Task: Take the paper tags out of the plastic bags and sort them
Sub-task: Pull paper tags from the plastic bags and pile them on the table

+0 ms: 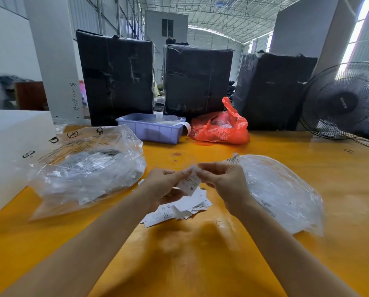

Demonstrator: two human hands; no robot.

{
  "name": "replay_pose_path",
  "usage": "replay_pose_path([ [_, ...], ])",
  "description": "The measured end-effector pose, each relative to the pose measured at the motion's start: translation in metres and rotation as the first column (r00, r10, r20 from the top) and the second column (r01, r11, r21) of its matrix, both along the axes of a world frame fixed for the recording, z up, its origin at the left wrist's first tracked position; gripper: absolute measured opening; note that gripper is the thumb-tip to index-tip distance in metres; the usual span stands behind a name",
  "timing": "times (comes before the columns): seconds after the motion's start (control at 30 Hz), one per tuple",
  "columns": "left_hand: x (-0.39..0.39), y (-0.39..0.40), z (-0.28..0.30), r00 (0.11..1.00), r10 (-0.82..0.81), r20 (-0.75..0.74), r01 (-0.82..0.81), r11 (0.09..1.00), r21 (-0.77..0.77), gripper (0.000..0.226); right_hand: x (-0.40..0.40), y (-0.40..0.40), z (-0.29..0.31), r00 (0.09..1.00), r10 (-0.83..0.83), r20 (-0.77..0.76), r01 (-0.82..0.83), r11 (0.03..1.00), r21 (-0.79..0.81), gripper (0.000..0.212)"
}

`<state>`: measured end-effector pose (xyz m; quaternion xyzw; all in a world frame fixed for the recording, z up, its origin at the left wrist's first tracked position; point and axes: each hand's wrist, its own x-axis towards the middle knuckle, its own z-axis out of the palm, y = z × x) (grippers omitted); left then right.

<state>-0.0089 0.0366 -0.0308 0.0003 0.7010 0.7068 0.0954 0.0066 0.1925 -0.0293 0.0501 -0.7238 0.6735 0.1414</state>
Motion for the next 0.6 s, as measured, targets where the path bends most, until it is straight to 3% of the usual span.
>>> replay_pose_path([
  [0.17,-0.002,-0.012,0.006,1.000,-0.023,-0.016,0.021,0.993,-0.112,0.012,0.000,0.001,0.002,0.997,0.013,0.081,-0.007,0.997,-0.071,0.008],
  [0.3,-0.012,-0.037,0.021,0.954,0.239,-0.180,-0.256,0.964,-0.074,0.012,-0.004,0.025,0.012,0.980,-0.186,-0.071,0.187,0.982,0.012,0.011],
  [0.4,-0.026,-0.081,0.026,0.769,0.506,-0.392,-0.584,0.804,-0.109,0.011,-0.010,0.060,0.014,0.908,-0.371,-0.194,0.408,0.887,0.214,0.012],
  [0.47,-0.034,-0.107,0.022,0.669,0.597,-0.444,-0.713,0.684,-0.154,0.010,-0.016,0.082,0.009,0.884,-0.421,-0.202,0.467,0.800,0.377,0.014],
  [0.6,-0.054,-0.143,0.013,0.606,0.617,-0.502,-0.796,0.462,-0.392,0.019,-0.028,0.110,-0.008,0.871,-0.461,-0.169,0.425,0.535,0.731,0.020],
])
